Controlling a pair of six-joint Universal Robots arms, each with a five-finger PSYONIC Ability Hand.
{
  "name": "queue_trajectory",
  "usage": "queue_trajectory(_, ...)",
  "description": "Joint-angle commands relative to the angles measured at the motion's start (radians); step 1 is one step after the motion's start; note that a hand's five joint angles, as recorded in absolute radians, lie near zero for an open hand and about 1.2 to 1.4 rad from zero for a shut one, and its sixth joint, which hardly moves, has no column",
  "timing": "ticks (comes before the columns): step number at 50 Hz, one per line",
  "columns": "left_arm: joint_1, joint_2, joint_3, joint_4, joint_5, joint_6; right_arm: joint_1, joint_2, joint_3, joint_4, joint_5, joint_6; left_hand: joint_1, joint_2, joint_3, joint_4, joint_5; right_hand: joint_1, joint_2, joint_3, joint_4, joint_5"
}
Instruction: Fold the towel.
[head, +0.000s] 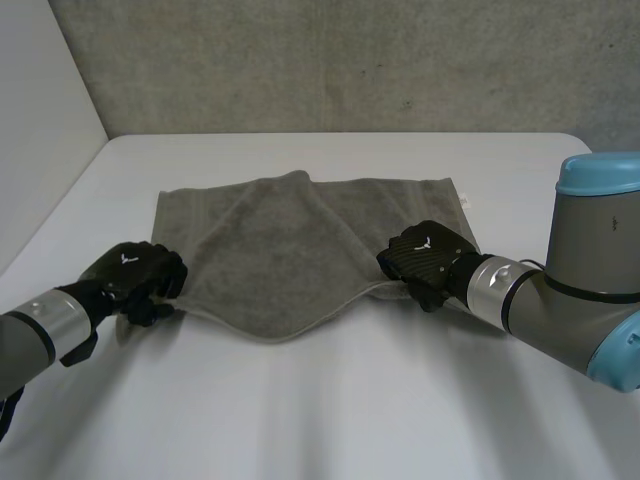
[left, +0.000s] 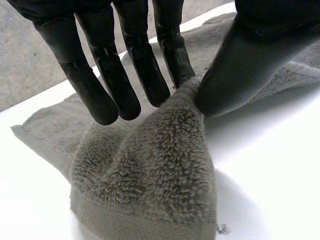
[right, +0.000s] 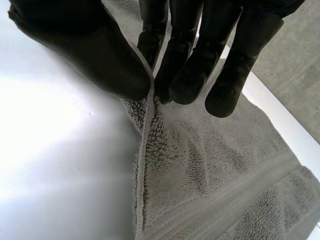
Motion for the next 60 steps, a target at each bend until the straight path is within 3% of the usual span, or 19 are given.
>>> queue_trajectory(1, -0.01, -0.094, -0.013, 0.134, -0.009, 0.008, 0.002, 0.011, 0.005, -0.001, -0.003, -0.002, 0.072, 0.042, 0.024, 0.041, 0.035, 0.073, 0.078, 0.061, 0.063, 0.059)
queue_trajectory(11, -0.016, -0.118, -0.002, 0.161, -0.064, 0.016, 0.005, 0.017, 0.012, -0.001, -0.005, 0.0, 0.072, 0.042, 0.024, 0.041, 0.035, 0.073, 0.078, 0.061, 0.063, 0.059)
queue_trajectory(13, -0.016, -0.114, -0.005, 0.16, -0.066, 0.014, 0.008, 0.018, 0.012, -0.001, -0.005, -0.002, -0.132, -0.162, -0.18, -0.163, -0.169, 0.073, 0.078, 0.061, 0.063, 0.059)
queue_trajectory(16, -0.016, -0.111, -0.007, 0.16, -0.067, 0.016, 0.008, 0.02, 0.013, -0.001, -0.006, -0.002, -0.204, -0.233, -0.252, -0.235, -0.241, 0.073, 0.078, 0.061, 0.063, 0.059)
queue_trajectory(18, -0.016, -0.109, -0.013, 0.158, -0.069, 0.016, 0.009, 0.024, 0.012, -0.001, -0.005, -0.002, -0.411, -0.441, -0.459, -0.442, -0.448, 0.073, 0.078, 0.061, 0.063, 0.059)
queue_trajectory(31, -0.036, -0.1, -0.045, 0.146, -0.061, 0.017, 0.009, 0.027, 0.013, -0.001, -0.006, -0.002, -0.521, -0.55, -0.569, -0.552, -0.558, 0.073, 0.078, 0.061, 0.063, 0.059)
queue_trajectory(39, -0.045, -0.083, -0.057, 0.155, -0.064, 0.019, 0.011, 0.03, 0.013, -0.001, -0.006, -0.002, -0.389, -0.418, -0.437, -0.419, -0.426, 0.073, 0.078, 0.061, 0.063, 0.059)
queue_trajectory(40, -0.048, -0.085, -0.056, 0.157, -0.064, 0.021, 0.012, 0.032, 0.013, -0.001, -0.006, -0.002, -0.238, -0.267, -0.285, -0.268, -0.275, 0.073, 0.078, 0.061, 0.063, 0.059)
queue_trajectory(41, -0.048, -0.085, -0.056, 0.157, -0.064, 0.021, 0.012, 0.032, 0.013, -0.001, -0.006, -0.002, -0.236, -0.266, -0.284, -0.267, -0.273, 0.073, 0.078, 0.061, 0.063, 0.059)
queue_trajectory(43, -0.05, -0.086, -0.053, 0.157, -0.066, 0.03, 0.012, 0.032, 0.013, -0.001, -0.006, -0.002, 0.07, 0.041, 0.023, 0.04, 0.033, 0.073, 0.078, 0.061, 0.063, 0.059)
queue_trajectory(60, -0.033, -0.008, -0.076, 0.151, -0.061, 0.016, 0.003, 0.021, 0.008, -0.004, 0.009, 0.001, 0.072, 0.042, 0.024, 0.041, 0.035, 0.073, 0.078, 0.061, 0.063, 0.059)
